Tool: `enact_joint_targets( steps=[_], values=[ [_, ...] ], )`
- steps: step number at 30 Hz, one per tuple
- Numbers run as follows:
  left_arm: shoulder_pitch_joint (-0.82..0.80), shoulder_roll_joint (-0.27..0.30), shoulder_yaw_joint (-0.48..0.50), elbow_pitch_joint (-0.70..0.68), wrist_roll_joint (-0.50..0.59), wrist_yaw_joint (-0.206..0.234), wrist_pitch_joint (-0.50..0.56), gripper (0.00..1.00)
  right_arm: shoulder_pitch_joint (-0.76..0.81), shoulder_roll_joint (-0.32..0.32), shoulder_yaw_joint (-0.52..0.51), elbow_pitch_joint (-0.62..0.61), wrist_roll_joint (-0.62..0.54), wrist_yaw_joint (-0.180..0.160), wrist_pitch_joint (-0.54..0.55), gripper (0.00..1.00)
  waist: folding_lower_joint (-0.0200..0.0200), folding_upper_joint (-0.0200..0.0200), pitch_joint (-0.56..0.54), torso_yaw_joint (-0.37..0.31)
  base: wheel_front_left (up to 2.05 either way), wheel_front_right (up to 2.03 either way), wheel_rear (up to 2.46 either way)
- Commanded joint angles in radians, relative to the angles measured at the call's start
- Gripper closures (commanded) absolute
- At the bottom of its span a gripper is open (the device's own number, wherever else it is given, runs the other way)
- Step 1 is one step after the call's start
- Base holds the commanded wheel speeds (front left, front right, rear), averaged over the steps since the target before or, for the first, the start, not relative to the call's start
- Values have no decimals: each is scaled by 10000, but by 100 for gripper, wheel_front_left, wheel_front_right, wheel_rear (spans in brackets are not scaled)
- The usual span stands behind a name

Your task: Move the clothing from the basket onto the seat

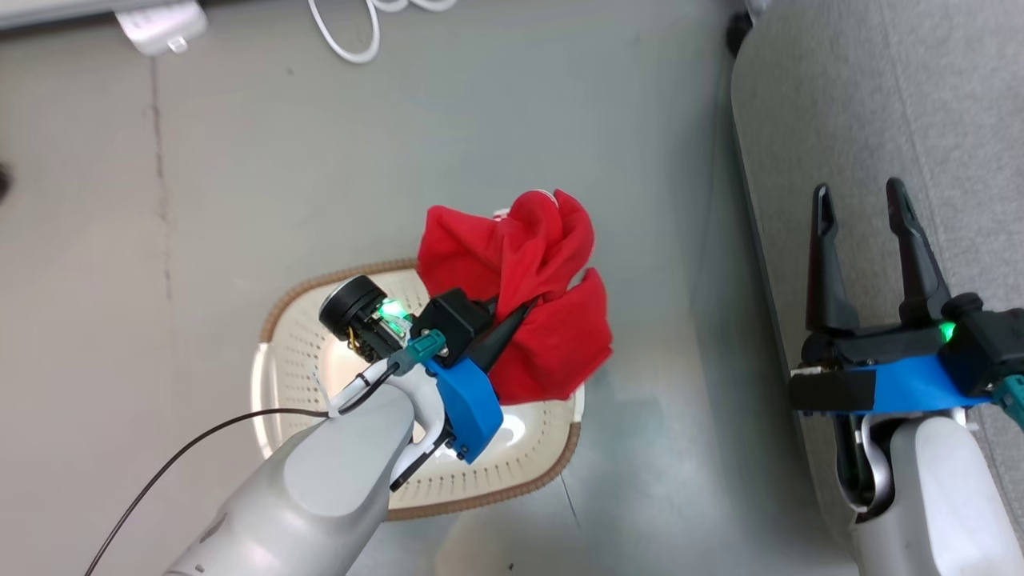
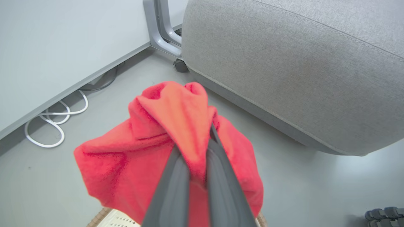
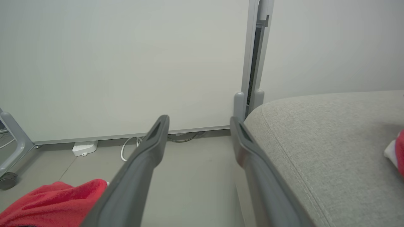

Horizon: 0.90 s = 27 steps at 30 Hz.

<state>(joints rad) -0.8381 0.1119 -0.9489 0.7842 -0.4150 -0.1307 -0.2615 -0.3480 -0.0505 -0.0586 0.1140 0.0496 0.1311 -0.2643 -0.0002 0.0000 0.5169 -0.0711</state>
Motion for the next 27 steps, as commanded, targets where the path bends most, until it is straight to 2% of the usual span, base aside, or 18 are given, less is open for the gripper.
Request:
enact_joint_targets(
  steps=[1,16,27],
  values=[
    [150,90,104,-227,186,45,-50,100,183,3,-15,55,-47,-7,-1,0,2,0,-538,209,0,0,0],
    [939,-7,1535,-2148,551,131,-51,100,1197,5,35,510,76,-9,0,0,2,0,-2539,463,0,0,0],
    [620,-105,1777,-2398,645,85,-52,100,1816,5,158,698,202,-7,1,0,2,0,-3494,386,0,0,0]
  ],
)
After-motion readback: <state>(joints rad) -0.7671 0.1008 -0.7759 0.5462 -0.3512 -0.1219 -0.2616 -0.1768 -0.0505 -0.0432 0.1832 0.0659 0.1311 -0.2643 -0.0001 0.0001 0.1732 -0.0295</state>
